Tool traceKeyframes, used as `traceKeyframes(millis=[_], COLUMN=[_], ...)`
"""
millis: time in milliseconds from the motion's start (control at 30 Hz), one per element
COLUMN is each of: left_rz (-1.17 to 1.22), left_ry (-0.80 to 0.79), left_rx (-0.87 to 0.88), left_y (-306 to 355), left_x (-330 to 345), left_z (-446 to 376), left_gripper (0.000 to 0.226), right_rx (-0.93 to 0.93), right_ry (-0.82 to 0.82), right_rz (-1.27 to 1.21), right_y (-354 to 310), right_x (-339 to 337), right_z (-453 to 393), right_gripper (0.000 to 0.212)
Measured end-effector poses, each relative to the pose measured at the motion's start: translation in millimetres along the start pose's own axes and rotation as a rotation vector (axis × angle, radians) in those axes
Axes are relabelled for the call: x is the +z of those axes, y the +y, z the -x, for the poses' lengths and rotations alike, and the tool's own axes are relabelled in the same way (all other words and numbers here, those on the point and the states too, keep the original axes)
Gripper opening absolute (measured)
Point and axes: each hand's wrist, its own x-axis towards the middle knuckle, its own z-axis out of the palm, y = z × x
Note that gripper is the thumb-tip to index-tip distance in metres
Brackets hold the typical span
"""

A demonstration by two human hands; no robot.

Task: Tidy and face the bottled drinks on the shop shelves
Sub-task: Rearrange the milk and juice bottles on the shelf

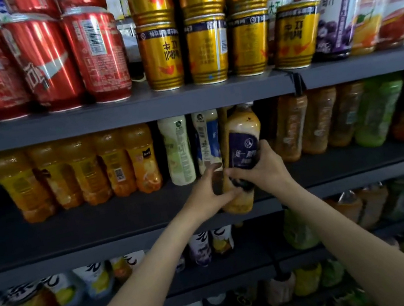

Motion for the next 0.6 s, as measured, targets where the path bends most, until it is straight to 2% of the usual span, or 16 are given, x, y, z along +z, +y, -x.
traceKeyframes(millis=[167, 233, 333, 400, 467, 533, 600], left_rz=[0.130, 0.161, 0.279, 0.388, 0.493, 0.468, 0.302], left_ry=[0.003, 0.045, 0.052, 0.008, -0.044, -0.065, -0.018], left_rx=[-0.061, -0.063, -0.118, -0.184, -0.252, -0.287, -0.280], left_y=[-5, -3, -1, 1, 2, 3, 3], left_x=[-4, -6, -13, -20, -28, -33, -36], left_z=[7, 14, 26, 35, 44, 52, 58], left_gripper=[0.044, 0.033, 0.038, 0.036, 0.029, 0.029, 0.028], right_rx=[-0.061, -0.069, 0.036, 0.119, 0.143, 0.158, 0.171], right_ry=[-0.111, -0.147, -0.279, -0.341, -0.347, -0.353, -0.392], right_rz=[-0.003, -0.016, -0.283, -0.436, -0.482, -0.507, -0.507], right_y=[-10, -12, -14, -14, -13, -16, -19], right_x=[1, 3, -1, -3, 0, 5, 13], right_z=[11, 11, 13, 14, 15, 17, 22], right_gripper=[0.067, 0.058, 0.032, 0.034, 0.038, 0.040, 0.039])
